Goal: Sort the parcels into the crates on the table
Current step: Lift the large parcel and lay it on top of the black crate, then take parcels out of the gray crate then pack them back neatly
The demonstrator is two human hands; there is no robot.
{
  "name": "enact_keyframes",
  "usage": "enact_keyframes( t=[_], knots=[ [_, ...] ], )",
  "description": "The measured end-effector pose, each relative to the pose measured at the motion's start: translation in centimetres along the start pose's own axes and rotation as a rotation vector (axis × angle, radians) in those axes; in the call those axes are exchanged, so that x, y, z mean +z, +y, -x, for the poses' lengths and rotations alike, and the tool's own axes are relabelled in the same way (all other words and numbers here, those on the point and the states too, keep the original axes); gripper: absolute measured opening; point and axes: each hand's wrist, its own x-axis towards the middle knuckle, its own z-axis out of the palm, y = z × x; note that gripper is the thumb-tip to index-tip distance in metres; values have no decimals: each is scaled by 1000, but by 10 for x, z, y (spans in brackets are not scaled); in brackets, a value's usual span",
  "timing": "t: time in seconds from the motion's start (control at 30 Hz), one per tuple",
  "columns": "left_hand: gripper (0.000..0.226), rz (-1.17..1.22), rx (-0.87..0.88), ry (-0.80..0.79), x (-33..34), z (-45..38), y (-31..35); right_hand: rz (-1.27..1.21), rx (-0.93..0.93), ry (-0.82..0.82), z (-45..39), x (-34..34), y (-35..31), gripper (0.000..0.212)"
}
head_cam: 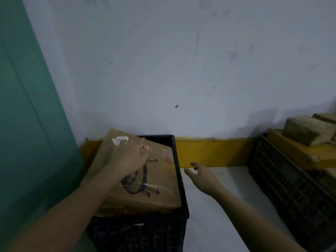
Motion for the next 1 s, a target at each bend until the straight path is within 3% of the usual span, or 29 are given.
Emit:
enact_keyframes(
  t=[0.23,0.5,0.73,1.0],
  knots=[
    [76,-19,179,-85,-13,-35,96,224,-76,105,8,-108,15,62],
    [74,36,307,-121,-23,-64,209,238,-12,248,26,-215,69,57],
    [74,86,451,-69,-20,-73,333,223,-10,324,30,-304,143,43],
    [87,243,391,-126,33,-118,487,154,-18,358,-15,-406,275,50]
  ],
)
